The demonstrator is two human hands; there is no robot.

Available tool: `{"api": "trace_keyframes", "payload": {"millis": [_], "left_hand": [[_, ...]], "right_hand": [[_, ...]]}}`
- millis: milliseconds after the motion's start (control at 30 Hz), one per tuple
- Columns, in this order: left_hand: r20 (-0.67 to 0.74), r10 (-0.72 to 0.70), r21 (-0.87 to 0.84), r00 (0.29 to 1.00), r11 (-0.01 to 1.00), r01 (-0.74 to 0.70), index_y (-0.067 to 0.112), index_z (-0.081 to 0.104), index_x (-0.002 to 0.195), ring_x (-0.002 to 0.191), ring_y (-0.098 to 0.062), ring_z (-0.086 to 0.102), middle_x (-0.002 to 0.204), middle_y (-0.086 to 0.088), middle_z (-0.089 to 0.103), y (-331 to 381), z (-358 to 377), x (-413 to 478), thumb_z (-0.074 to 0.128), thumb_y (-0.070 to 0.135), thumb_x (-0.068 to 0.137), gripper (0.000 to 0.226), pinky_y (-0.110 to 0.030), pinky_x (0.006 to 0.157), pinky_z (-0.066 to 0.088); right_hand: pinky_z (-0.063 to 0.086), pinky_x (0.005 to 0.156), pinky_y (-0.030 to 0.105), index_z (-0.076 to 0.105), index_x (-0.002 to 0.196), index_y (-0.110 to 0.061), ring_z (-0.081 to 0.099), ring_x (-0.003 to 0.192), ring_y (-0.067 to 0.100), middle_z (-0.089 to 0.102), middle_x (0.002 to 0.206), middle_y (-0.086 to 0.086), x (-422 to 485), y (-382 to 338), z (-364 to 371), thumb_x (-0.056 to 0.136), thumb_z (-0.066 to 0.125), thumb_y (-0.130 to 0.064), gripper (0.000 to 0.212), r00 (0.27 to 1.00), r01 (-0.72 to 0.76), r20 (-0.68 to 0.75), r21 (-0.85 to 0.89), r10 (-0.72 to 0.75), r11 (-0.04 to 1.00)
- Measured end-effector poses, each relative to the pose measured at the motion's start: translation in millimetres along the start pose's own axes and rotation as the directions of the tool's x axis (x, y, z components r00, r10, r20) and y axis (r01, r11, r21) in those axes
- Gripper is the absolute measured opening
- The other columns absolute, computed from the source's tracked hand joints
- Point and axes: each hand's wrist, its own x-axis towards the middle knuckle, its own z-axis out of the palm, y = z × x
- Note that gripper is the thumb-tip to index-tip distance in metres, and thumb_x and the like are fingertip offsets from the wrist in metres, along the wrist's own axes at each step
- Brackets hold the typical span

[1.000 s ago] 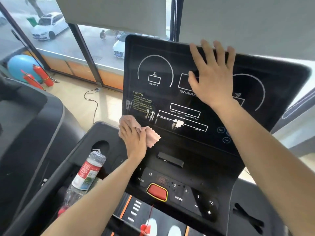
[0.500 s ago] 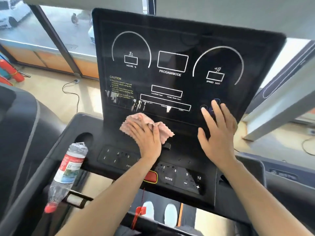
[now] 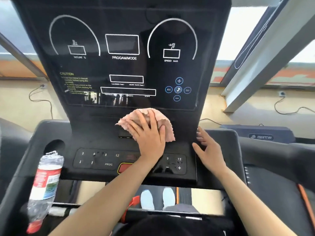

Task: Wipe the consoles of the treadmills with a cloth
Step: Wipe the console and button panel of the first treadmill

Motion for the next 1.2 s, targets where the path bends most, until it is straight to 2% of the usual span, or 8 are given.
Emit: {"api": "trace_keyframes", "payload": {"millis": [367,533,667,733,800,967,1067,1200], "left_hand": [[0.212,0.282,0.004,0.936,0.957,-0.289,0.031,0.012,0.164,0.144,-0.069,0.009,0.171,-0.015,0.003,66.4,15.1,-37.6,0.036,0.053,0.105,0.067,-0.075,0.117,0.001],[0.425,0.619,-0.046,0.660,0.743,-0.667,0.034,0.020,0.163,0.156,-0.045,-0.007,0.174,0.006,0.007,43.7,5.0,-46.2,0.035,0.052,0.105,0.062,-0.068,0.121,0.014],[0.487,0.724,-0.234,0.489,0.647,-0.726,0.034,0.022,0.162,0.160,-0.029,-0.007,0.173,0.012,0.003,31.2,-12.6,-38.1,0.037,0.047,0.107,0.059,-0.059,0.126,0.004],[0.390,0.759,-0.346,0.522,0.646,-0.680,0.028,0.037,0.158,0.161,-0.023,0.003,0.171,0.008,0.020,20.7,-26.1,-34.9,0.046,0.035,0.107,0.053,-0.052,0.127,0.009],[0.252,0.712,-0.368,0.655,0.697,-0.616,0.022,0.055,0.147,0.156,-0.021,0.028,0.160,0.004,0.046,5.2,-40.7,-36.0,0.054,0.024,0.104,0.043,-0.044,0.124,0.022],[0.104,0.286,-0.338,0.953,0.911,-0.237,0.015,0.072,0.122,0.119,-0.020,0.062,0.124,0.002,0.070,-65.3,-75.1,-45.6,0.057,0.019,0.097,0.029,-0.041,0.106,0.047],[0.046,0.023,-0.243,0.999,0.970,-0.012,0.012,0.072,0.119,0.116,-0.027,0.062,0.123,-0.003,0.071,-125.3,-96.1,-50.0,0.057,0.019,0.094,0.030,-0.026,0.107,0.039],[-0.017,-0.205,-0.123,0.979,0.972,0.201,0.009,0.067,0.127,0.130,-0.034,0.053,0.140,-0.014,0.061,-195.5,-116.8,-49.4,0.065,0.011,0.095,0.033,-0.039,0.114,0.034]], "right_hand": [[0.052,0.105,0.039,0.055,0.144,-0.028,0.063,0.113,0.007,0.067,0.122,-0.011,-47.7,25.0,-21.5,0.092,0.070,-0.009,0.057,0.993,-0.057,-0.099,0.033,0.060,0.998],[0.052,0.104,0.040,0.055,0.143,-0.028,0.063,0.111,0.006,0.066,0.121,-0.016,-70.1,36.1,-29.9,0.092,0.070,-0.007,0.058,0.989,-0.067,-0.129,0.048,0.073,0.997],[0.052,0.103,0.037,0.058,0.140,-0.025,0.062,0.113,0.005,0.066,0.122,-0.014,-73.7,29.7,-20.0,0.091,0.069,-0.005,0.055,0.990,0.003,-0.140,0.033,0.002,0.999],[0.049,0.104,0.032,0.060,0.138,-0.022,0.059,0.118,0.007,0.065,0.127,-0.011,-71.8,19.1,-10.3,0.091,0.069,-0.004,0.051,0.984,0.095,-0.149,-0.003,-0.094,0.996],[0.045,0.109,0.030,0.062,0.137,-0.016,0.054,0.126,0.012,0.062,0.134,-0.005,-67.2,8.5,3.9,0.091,0.069,-0.004,0.048,0.961,0.236,-0.132,-0.080,-0.245,0.968],[0.017,0.127,0.047,0.041,0.154,-0.017,0.013,0.157,0.033,0.025,0.168,0.005,-37.3,1.3,38.6,0.103,0.055,-0.030,0.054,0.898,0.415,0.051,-0.435,-0.438,0.799],[0.008,0.128,0.054,0.018,0.163,-0.023,-0.008,0.158,0.036,0.004,0.172,0.005,-22.0,4.8,52.6,0.107,0.031,-0.044,0.061,0.929,0.352,0.123,-0.592,-0.350,0.725],[-0.005,0.128,0.052,0.022,0.162,-0.022,-0.002,0.156,0.042,0.012,0.171,0.008,-15.2,0.9,71.2,0.106,0.031,-0.045,0.061,0.916,0.359,0.123,-0.676,-0.382,0.644]]}}
